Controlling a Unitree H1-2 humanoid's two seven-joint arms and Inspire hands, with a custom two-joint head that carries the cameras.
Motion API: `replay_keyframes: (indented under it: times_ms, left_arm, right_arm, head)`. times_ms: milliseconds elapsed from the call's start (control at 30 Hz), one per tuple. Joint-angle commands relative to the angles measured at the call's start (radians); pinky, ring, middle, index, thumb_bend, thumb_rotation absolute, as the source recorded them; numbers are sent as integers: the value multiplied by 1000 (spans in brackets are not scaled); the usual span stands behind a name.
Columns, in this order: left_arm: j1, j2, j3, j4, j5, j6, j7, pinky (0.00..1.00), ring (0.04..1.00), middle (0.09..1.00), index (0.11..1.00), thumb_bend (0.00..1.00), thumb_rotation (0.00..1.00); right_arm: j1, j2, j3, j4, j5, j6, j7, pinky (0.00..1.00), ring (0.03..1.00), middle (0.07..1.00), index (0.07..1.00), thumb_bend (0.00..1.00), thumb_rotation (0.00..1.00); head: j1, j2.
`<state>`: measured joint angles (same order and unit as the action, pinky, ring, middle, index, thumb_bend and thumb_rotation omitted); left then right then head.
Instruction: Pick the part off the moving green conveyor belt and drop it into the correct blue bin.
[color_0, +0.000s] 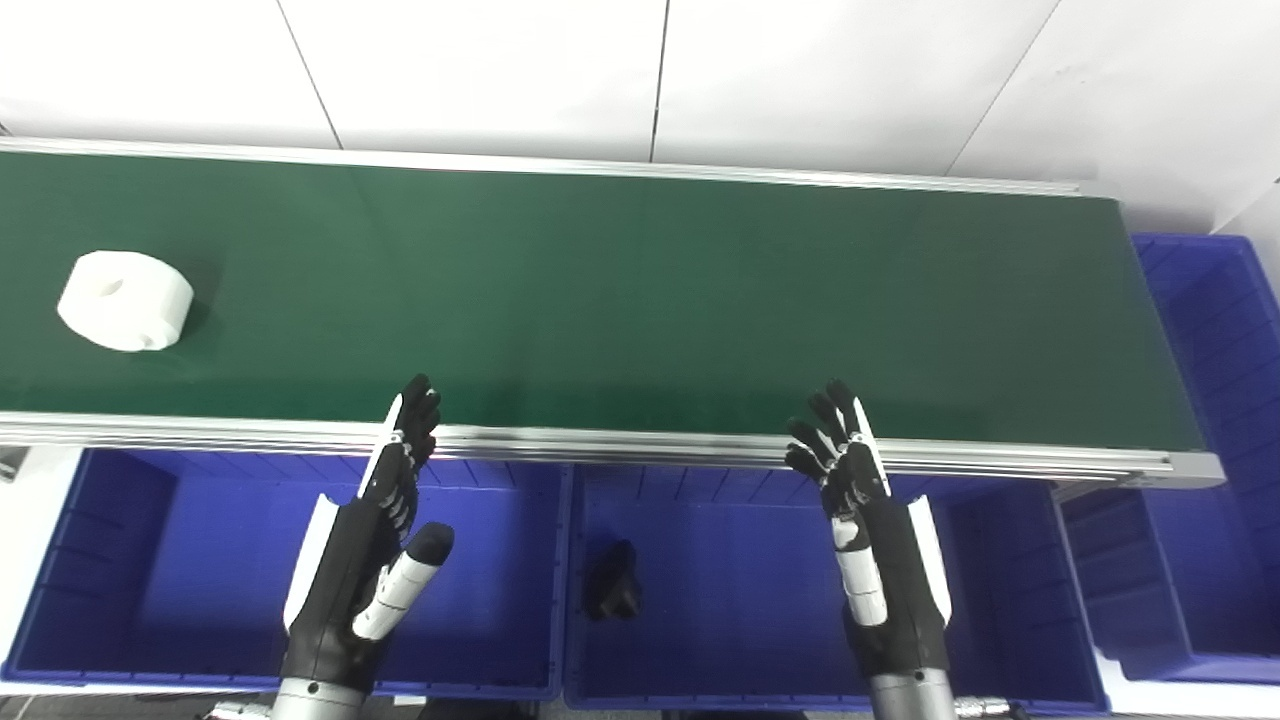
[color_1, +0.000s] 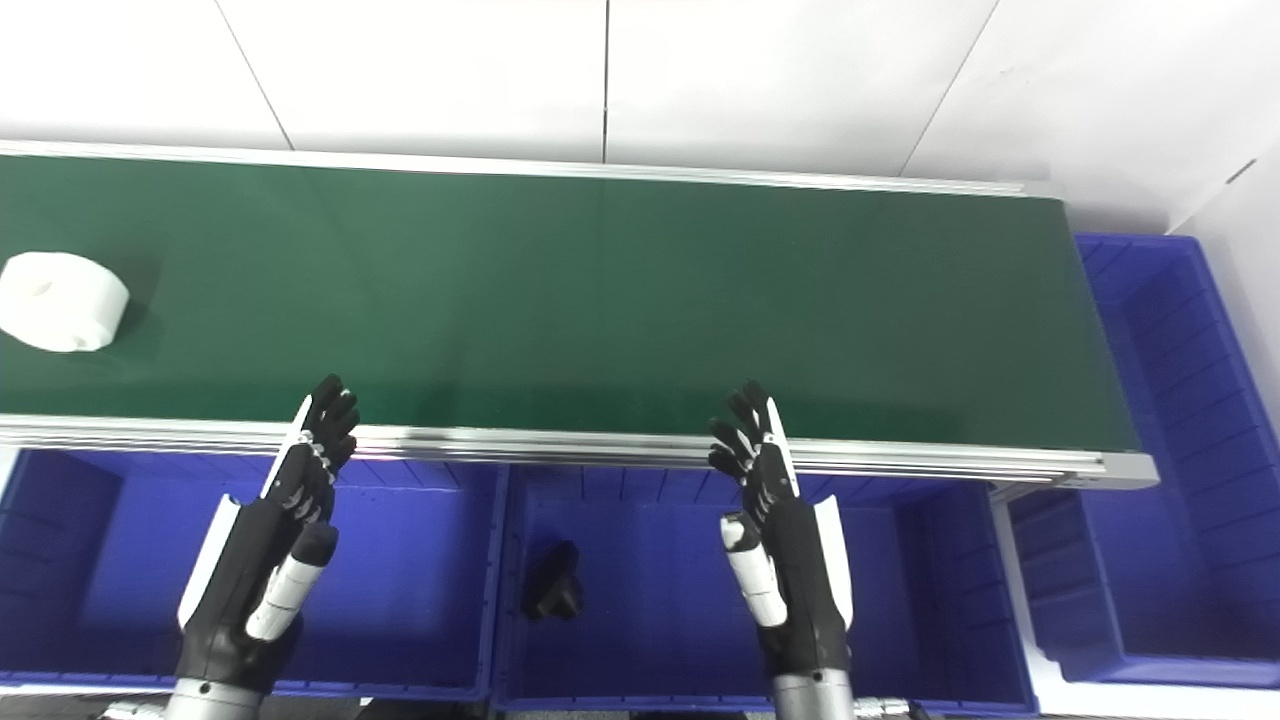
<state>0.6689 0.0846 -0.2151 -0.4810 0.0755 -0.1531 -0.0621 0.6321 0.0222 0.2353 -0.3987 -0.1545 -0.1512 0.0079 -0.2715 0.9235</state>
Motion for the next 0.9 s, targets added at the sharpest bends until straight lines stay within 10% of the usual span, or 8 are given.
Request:
replay_keyframes:
  times_ms: [0,700,867]
  left_arm:
    - [2,-2,-5,-26,-2,-25,-7,1000,995,987,1000,731,861]
    - [13,-5,-9,-30,-3,-28,-5,1000,986,982,1000,716,861]
    - [22,-15,-26,-3,-2,-59,-2,991,985,992,1000,708,841]
  right_arm:
    - [2,0,3,-36,5,5,5,847,898,946,985,873,972]
    - [9,-7,3,-39,9,1,6,837,892,938,977,883,973]
    - [15,-27,-7,-14,33,-33,7,831,887,939,974,910,977]
  head:
    - [2,-2]
    - [21,-12]
    - [124,-83]
